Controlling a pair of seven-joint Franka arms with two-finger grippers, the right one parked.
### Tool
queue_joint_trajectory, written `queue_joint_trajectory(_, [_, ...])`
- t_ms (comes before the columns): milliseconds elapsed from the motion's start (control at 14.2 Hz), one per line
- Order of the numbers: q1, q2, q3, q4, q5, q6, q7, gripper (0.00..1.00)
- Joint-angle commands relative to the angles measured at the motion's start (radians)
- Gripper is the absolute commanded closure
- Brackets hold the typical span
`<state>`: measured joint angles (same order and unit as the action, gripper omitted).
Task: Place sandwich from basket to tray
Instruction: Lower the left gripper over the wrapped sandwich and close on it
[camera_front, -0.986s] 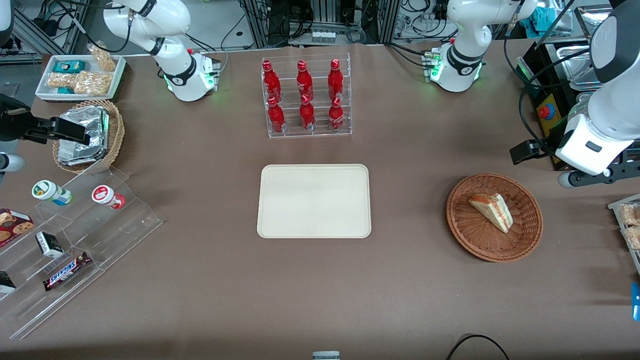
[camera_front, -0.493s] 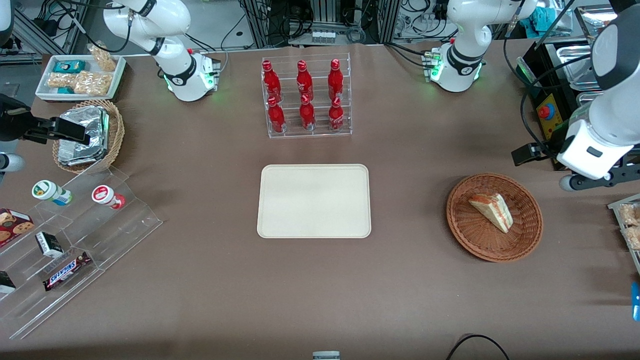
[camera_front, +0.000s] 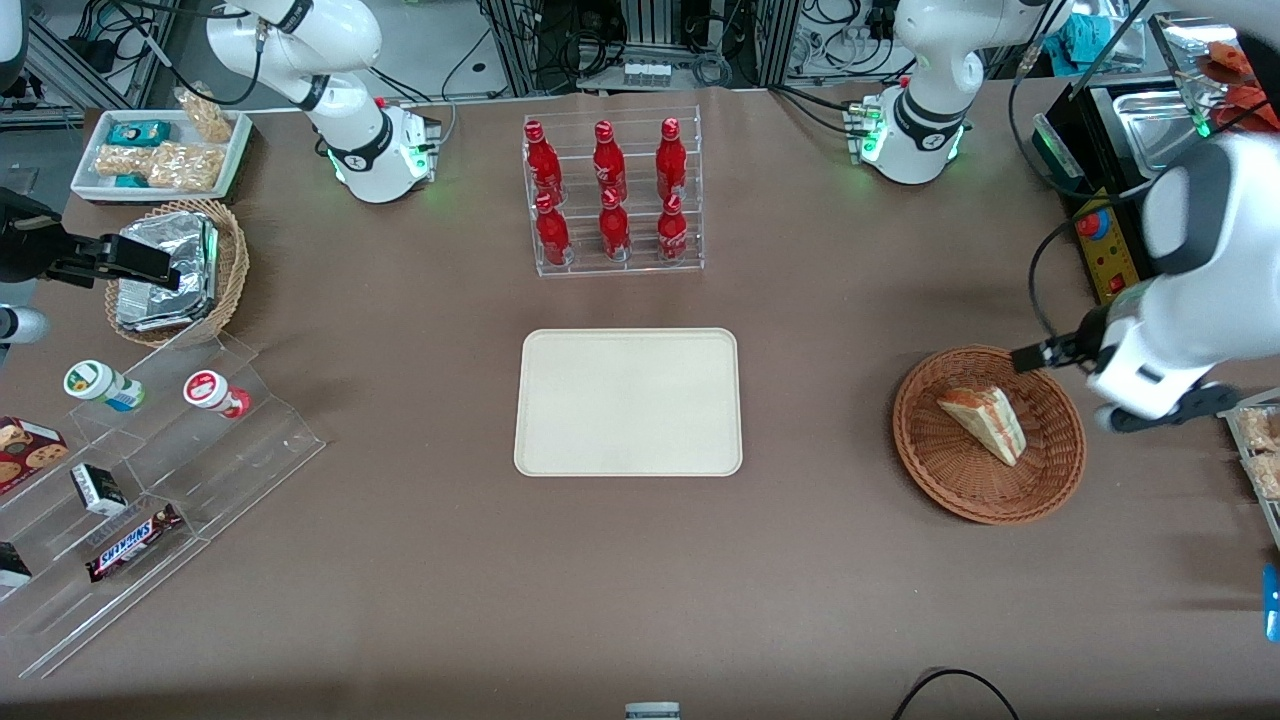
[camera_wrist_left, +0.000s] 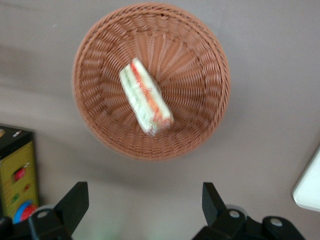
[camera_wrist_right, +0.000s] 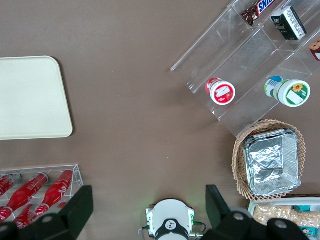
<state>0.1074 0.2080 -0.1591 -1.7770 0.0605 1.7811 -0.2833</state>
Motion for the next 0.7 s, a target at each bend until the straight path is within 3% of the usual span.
queue_joint_trajectory(0, [0.028, -0.026, -0.004, -0.165, -0.001, 0.193, 0.004, 0.0])
queue_joint_trajectory(282, [0.031, 0.025, -0.004, -0.197, -0.005, 0.297, -0.046, 0.0])
queue_joint_trajectory(634, [0.031, 0.074, 0.0, -0.263, 0.008, 0.412, -0.336, 0.0])
